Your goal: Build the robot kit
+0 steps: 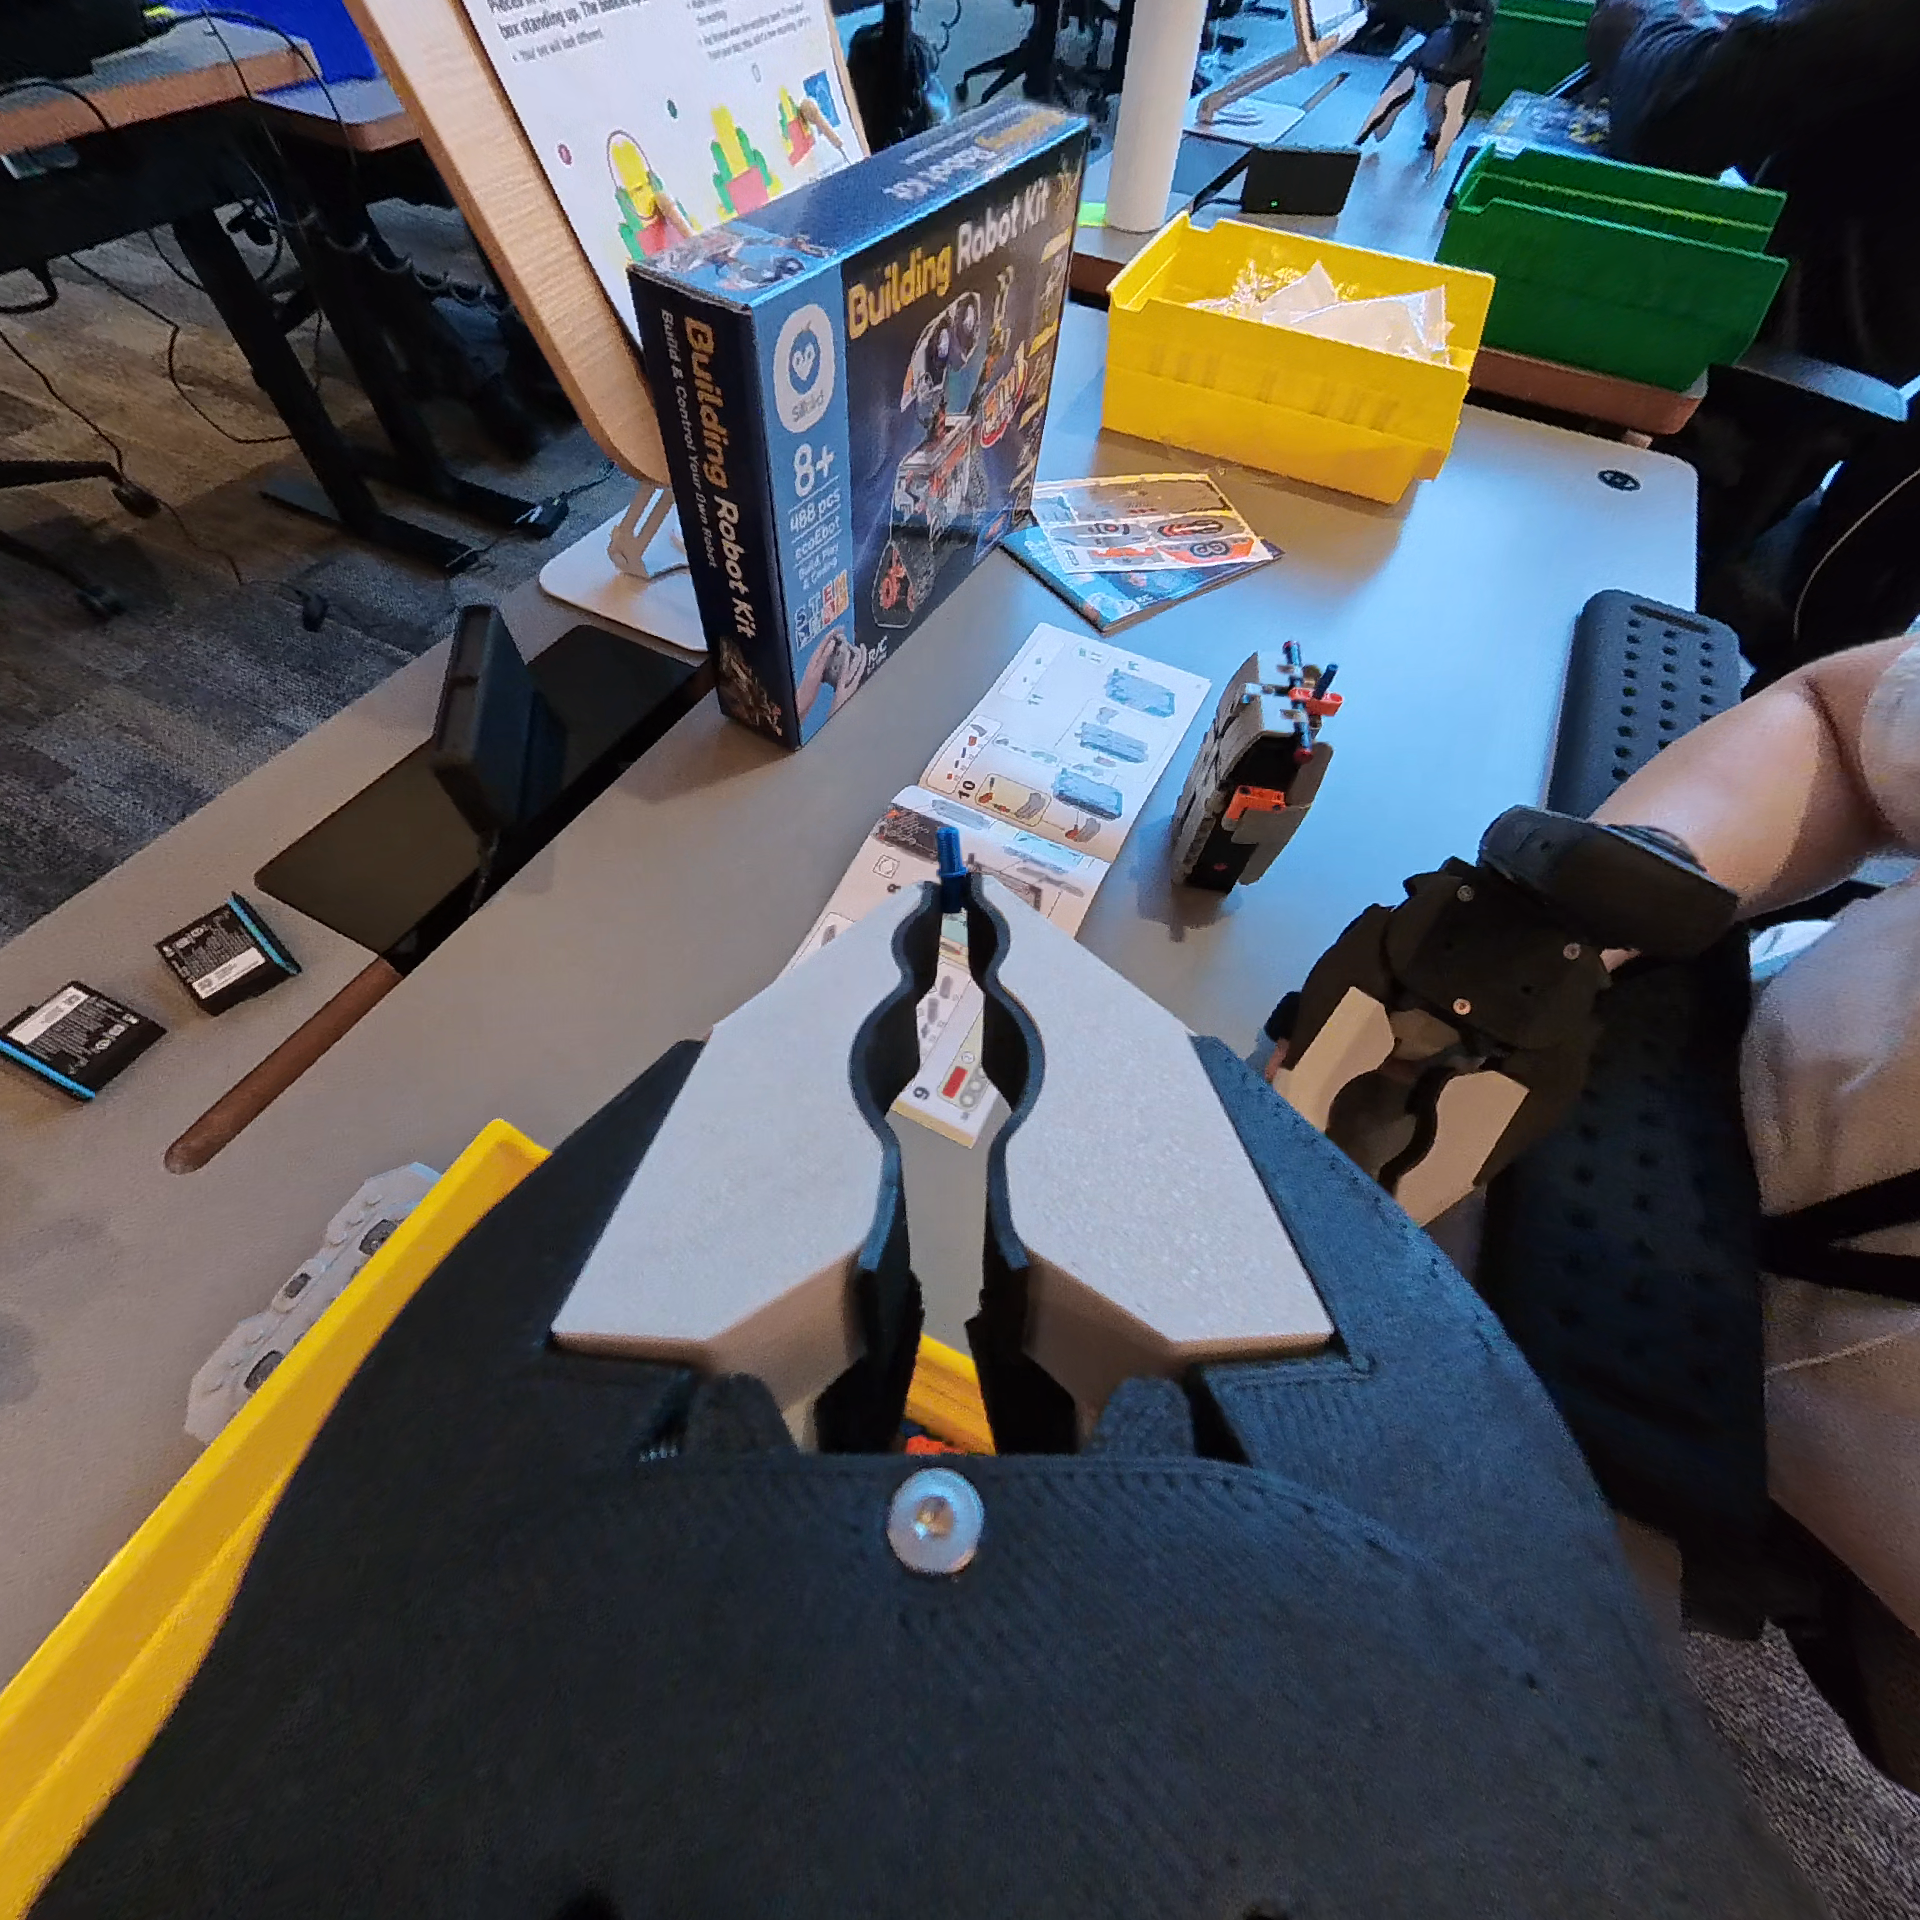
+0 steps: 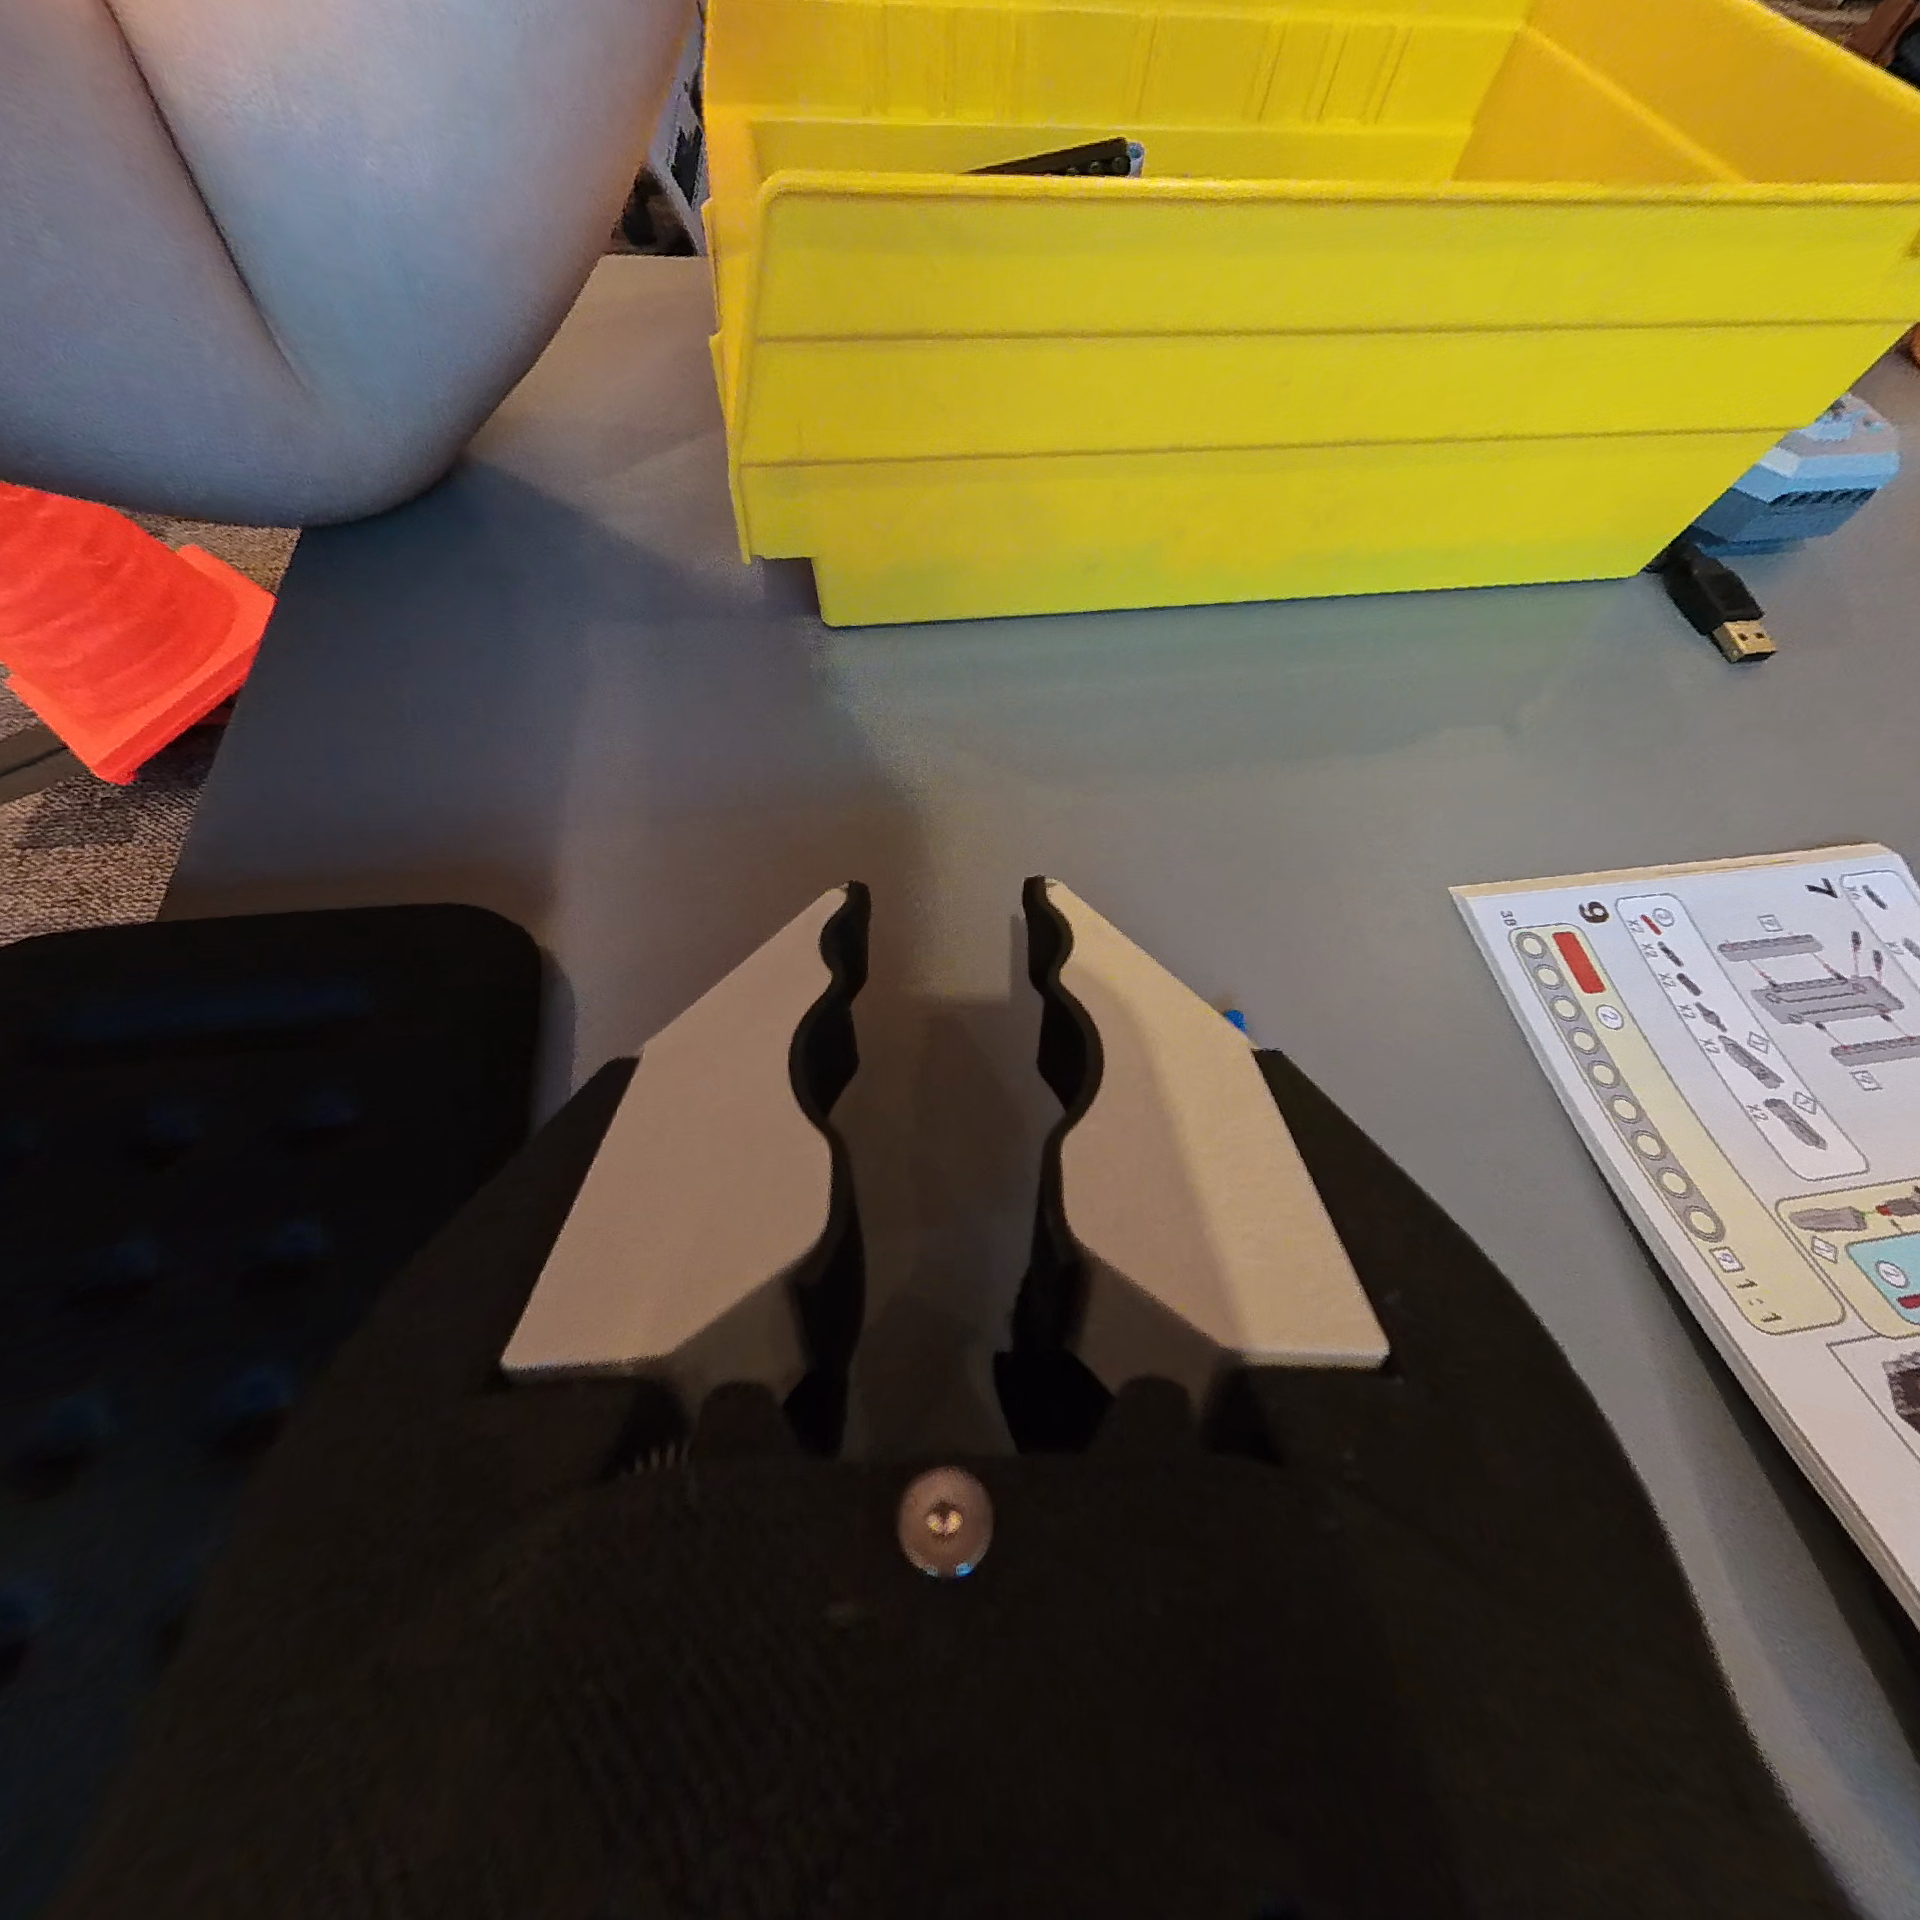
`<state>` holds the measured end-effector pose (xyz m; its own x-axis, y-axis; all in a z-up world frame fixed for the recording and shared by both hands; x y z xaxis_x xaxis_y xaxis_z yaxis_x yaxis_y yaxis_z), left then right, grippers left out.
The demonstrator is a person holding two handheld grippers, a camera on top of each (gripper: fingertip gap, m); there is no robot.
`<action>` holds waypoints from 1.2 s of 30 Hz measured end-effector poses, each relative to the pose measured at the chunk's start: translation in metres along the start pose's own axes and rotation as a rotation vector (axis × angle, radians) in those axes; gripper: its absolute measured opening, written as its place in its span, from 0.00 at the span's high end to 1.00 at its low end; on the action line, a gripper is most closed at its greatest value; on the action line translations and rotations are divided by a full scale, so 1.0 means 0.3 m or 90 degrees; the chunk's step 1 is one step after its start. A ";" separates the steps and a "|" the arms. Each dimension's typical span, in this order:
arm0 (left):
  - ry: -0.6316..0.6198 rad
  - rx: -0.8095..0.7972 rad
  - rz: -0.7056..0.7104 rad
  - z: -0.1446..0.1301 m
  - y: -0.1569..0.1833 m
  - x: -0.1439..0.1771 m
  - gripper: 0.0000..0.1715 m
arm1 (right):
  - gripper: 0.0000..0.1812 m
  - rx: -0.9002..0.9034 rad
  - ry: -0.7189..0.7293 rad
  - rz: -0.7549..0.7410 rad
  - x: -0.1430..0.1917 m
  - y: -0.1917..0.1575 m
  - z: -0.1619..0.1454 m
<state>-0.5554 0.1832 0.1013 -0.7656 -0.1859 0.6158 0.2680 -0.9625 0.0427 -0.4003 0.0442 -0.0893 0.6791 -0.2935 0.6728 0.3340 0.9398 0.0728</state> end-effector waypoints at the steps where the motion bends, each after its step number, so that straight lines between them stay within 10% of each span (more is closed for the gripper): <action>1: -0.004 -0.002 0.006 0.008 0.012 -0.003 0.99 | 0.84 0.000 0.001 -0.002 -0.001 0.002 0.001; 15: 0.023 -0.015 0.216 0.131 0.225 -0.037 0.99 | 0.88 0.046 0.060 -0.115 0.006 0.016 0.024; 27: -0.012 0.215 0.402 -0.037 0.455 0.018 0.98 | 0.91 0.013 0.166 -0.152 0.052 0.048 0.058; 36: 0.062 0.305 0.399 -0.049 0.715 -0.051 0.99 | 0.87 -0.023 0.371 -0.300 0.399 0.107 0.188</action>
<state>-0.4947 -0.0235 0.0895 -0.4310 -0.7024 0.5665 0.8712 -0.4874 0.0585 -0.3452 0.0490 0.0350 0.6916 -0.7182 0.0767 0.6897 0.6882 0.2253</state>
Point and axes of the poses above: each gripper's, where its closed fingertips meet, x back along the fingers, z out of its top, y = z × x across the jaws, the point moved 9 cm from there along x, back along the fingers, and after that the axes turned 14 degrees about -y, right-handed, at the moved point
